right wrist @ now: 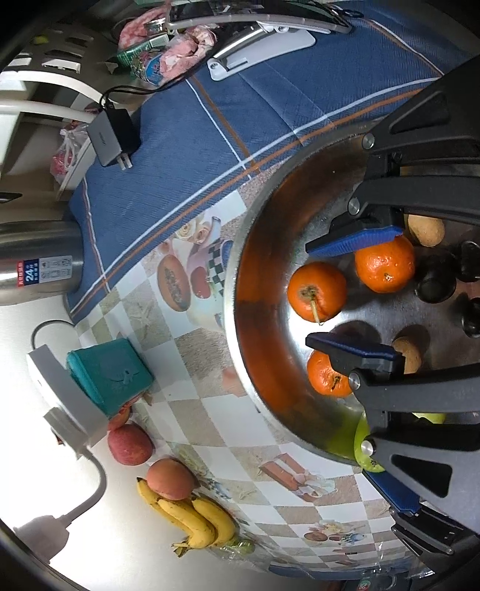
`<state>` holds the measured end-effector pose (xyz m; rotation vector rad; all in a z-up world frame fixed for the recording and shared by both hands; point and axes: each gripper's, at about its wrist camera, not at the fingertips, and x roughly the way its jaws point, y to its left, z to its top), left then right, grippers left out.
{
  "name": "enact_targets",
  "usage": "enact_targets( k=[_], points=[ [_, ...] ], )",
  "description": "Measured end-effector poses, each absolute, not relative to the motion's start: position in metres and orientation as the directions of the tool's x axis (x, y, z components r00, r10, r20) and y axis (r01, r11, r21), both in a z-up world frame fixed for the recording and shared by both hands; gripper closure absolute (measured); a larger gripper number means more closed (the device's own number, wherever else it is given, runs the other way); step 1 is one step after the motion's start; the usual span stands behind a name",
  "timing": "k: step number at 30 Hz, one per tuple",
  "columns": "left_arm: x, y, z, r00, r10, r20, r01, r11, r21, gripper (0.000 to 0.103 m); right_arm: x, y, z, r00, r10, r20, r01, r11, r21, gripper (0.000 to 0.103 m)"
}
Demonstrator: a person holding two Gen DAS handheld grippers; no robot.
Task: Organize fruits
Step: 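Lower the orange and green fruit into the basin and open both grippers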
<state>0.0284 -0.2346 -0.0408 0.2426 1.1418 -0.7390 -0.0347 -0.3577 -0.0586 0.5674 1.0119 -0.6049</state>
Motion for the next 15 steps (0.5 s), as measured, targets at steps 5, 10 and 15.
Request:
enact_targets(
  k=[5,10,15],
  points=[
    [0.035,-0.227,-0.032,0.211,-0.422,-0.882,0.621,0.755,-0.213,0.042,-0.038,-0.356,-0.048,0.419,-0.213,-0.883,0.692,0.704,0.158,0.059],
    [0.044,-0.217,-0.026,0.218,-0.414,-0.884,0.584,0.781,-0.222,0.036,-0.043,-0.356,-0.037,0.438,-0.231,-0.869,0.692,0.704,0.161,0.059],
    [0.057,-0.2,-0.026,0.238,-0.377,-0.895,0.51,0.833,-0.216,0.036,-0.044,-0.354,-0.035,0.436,-0.236,-0.869,0.69,0.707,0.155,0.059]
  ],
)
